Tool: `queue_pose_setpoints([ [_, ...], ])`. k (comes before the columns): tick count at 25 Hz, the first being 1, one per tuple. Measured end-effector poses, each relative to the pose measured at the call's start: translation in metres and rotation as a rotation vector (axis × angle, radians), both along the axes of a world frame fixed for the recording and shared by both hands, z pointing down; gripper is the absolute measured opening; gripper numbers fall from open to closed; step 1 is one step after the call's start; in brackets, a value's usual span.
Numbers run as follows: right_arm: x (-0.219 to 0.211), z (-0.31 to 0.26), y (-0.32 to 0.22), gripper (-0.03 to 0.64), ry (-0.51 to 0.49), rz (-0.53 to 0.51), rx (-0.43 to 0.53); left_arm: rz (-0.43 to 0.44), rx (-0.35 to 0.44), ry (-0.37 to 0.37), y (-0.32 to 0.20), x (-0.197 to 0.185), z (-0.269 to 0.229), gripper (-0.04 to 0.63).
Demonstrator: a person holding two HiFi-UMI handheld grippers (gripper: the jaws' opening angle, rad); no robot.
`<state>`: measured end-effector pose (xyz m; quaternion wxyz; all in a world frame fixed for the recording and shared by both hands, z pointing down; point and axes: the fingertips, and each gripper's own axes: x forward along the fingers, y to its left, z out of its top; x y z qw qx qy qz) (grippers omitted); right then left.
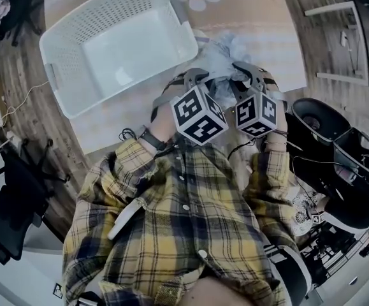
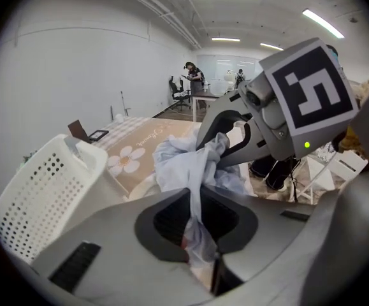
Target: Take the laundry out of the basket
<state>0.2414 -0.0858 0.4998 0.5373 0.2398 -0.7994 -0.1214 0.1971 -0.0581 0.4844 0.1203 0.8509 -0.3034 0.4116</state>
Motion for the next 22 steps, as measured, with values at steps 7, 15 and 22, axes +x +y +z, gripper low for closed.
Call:
queue_pose_setpoints([
  [7, 0.002, 0.008, -0.005, 0.146, -0.026, 0.038, -0.055, -0.074, -0.052, 0.079, -0.010, -0.005, 0.010, 0.105],
  [15, 0.013, -0.028, -0.008, 0.192, -0.107, 0.068, -0.130, -0.050, -0.070, 0.132, -0.013, -0.006, -0.009, 0.201],
  [22, 0.013, -0.103, -0.024, 0.192, -0.408, 0.128, -0.077, -0.031, 0.013, 0.258, -0.020, -0.001, -0.067, 0.206],
])
